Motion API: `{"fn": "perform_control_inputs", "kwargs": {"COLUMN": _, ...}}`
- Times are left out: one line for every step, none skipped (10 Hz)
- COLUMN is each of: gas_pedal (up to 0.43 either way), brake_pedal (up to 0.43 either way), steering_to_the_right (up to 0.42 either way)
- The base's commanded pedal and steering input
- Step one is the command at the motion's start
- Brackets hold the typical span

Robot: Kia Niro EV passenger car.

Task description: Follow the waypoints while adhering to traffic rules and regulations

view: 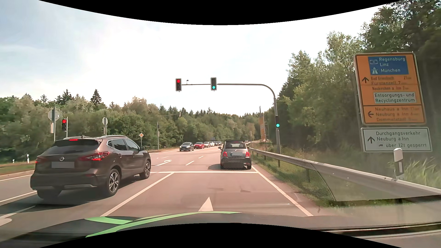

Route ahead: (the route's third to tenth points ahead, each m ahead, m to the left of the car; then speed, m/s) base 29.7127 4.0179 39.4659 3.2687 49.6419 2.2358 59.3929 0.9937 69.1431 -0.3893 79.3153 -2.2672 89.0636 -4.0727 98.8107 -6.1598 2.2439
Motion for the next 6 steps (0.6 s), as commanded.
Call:
{"fn": "perform_control_inputs", "kwargs": {"gas_pedal": 0.350, "brake_pedal": 0.000, "steering_to_the_right": 0.004}}
{"fn": "perform_control_inputs", "kwargs": {"gas_pedal": 0.358, "brake_pedal": 0.000, "steering_to_the_right": 0.004}}
{"fn": "perform_control_inputs", "kwargs": {"gas_pedal": 0.370, "brake_pedal": 0.000, "steering_to_the_right": 0.004}}
{"fn": "perform_control_inputs", "kwargs": {"gas_pedal": 0.370, "brake_pedal": 0.000, "steering_to_the_right": 0.004}}
{"fn": "perform_control_inputs", "kwargs": {"gas_pedal": 0.378, "brake_pedal": 0.000, "steering_to_the_right": 0.004}}
{"fn": "perform_control_inputs", "kwargs": {"gas_pedal": 0.378, "brake_pedal": 0.000, "steering_to_the_right": 0.004}}
